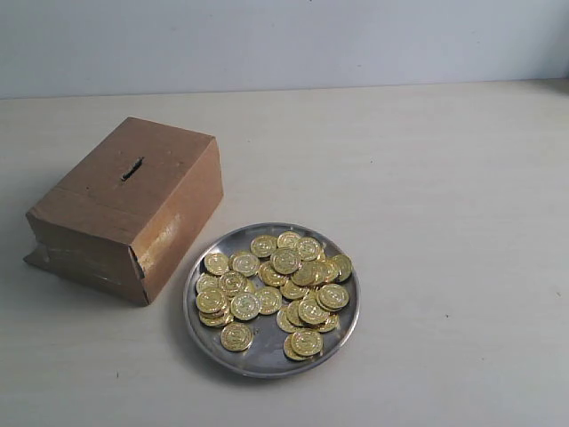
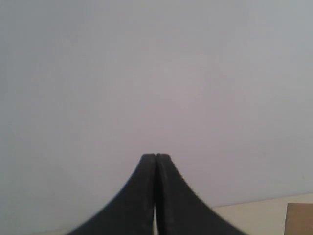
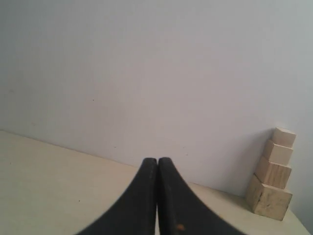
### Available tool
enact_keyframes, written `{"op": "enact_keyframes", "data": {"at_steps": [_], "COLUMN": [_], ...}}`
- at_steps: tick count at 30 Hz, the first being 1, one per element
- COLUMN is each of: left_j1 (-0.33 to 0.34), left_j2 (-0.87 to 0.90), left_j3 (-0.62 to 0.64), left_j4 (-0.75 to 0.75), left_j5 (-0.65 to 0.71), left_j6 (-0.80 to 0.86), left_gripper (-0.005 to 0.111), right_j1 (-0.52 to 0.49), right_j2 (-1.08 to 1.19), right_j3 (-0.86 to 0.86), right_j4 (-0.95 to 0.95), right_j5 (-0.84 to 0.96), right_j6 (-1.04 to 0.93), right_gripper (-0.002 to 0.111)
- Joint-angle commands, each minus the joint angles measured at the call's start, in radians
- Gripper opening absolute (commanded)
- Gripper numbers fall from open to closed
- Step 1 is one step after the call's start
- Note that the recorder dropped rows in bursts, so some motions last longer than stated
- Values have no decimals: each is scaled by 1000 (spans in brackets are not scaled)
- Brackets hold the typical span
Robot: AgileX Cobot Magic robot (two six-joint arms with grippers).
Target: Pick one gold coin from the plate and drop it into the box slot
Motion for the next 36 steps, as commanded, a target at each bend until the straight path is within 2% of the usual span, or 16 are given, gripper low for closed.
{"op": "enact_keyframes", "data": {"at_steps": [1, 5, 12, 16, 18, 19, 21, 25, 30, 36], "left_j1": [3, 3, 3, 3, 3, 3, 3, 3, 3, 3], "left_j2": [-4, -4, -4, -4, -4, -4, -4, -4, -4, -4], "left_j3": [3, 3, 3, 3, 3, 3, 3, 3, 3, 3], "left_j4": [5, 5, 5, 5, -2, -6, -6, -78, -78, -42], "left_j5": [102, 232, 250, 355, 365, 367, 393, 546, 549, 549], "left_j6": [1, 1, 1, -1, -55, -147, -229, -292, -294, -285], "left_gripper": [0, 0, 0, 0, 0, 0, 0, 0, 0, 0], "right_j1": [-5, -5, -5, -5, -5, -5, -5, -5, -5, -5], "right_j2": [-4, -4, -4, -4, -4, -4, -4, -4, -4, -4], "right_j3": [5, 5, 5, 5, 5, 5, 5, 5, 5, 5], "right_j4": [-8, -6, -4, -4, -4, -4, -4, 1, 1, 0], "right_j5": [118, 286, 311, 307, 307, 307, 307, 300, 300, 300], "right_j6": [-4, -2, -2, 5, 5, 5, 7, 33, 164, 182], "right_gripper": [0, 0, 0, 0, 0, 0, 0, 0, 0, 0]}}
